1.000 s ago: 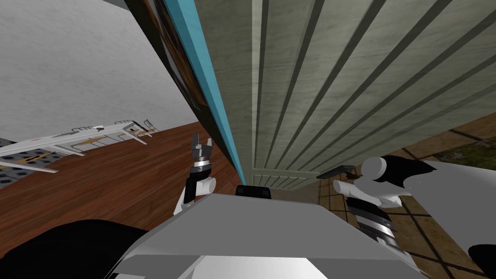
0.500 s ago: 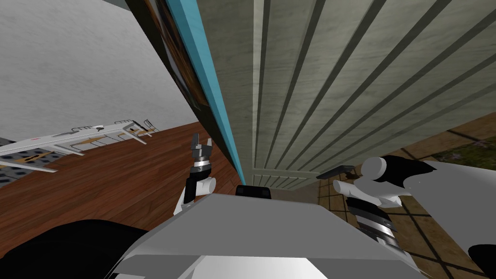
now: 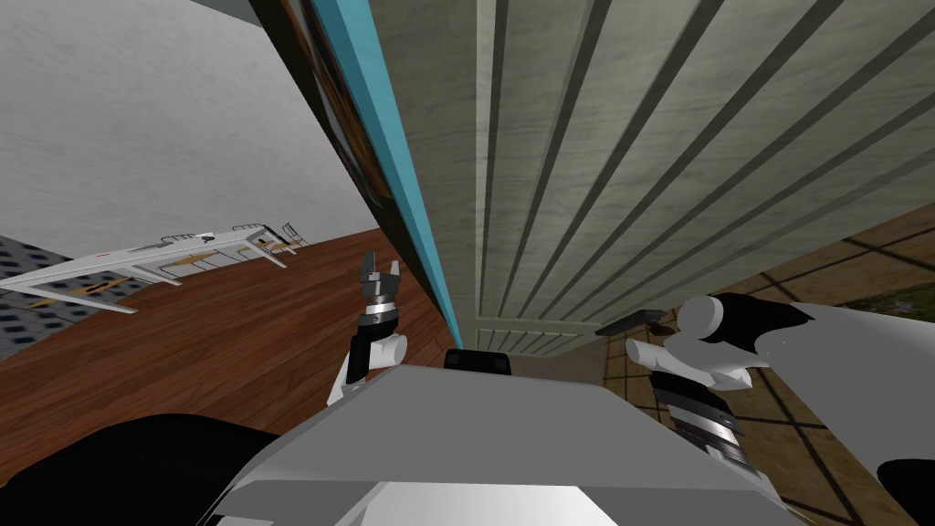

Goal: Push the door open

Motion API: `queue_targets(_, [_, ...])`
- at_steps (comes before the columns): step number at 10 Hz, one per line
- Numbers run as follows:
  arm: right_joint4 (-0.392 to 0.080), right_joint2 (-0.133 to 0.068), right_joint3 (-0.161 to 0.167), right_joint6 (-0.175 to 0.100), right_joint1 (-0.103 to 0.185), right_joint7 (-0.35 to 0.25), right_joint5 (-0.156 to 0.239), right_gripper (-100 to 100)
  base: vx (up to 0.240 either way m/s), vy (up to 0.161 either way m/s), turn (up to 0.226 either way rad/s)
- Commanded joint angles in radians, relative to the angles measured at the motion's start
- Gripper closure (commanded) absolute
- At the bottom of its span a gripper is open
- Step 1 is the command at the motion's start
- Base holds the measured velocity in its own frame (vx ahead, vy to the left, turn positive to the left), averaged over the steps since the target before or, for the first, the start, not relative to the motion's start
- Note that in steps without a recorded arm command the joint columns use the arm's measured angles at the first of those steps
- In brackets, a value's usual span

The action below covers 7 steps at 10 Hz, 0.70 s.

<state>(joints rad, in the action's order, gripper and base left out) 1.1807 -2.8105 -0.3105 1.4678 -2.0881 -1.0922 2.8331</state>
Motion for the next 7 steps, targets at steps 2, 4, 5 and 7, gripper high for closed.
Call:
queue_targets(2, [-0.001, -0.001, 0.0, 0.001, -0.001, -0.001, 0.001, -100, 0.003, -0.007, 0.015])
queue_targets(4, [-0.002, -0.004, 0.0, 0.002, -0.001, -0.003, 0.002, -100, 0.003, -0.009, 0.021])
queue_targets(5, [-0.002, -0.004, 0.0, 0.002, -0.001, -0.003, 0.002, -100, -0.001, 0.003, -0.018])
queue_targets(7, [-0.002, -0.004, 0.0, 0.002, -0.001, -0.003, 0.002, -100, 0.001, -0.003, 0.003])
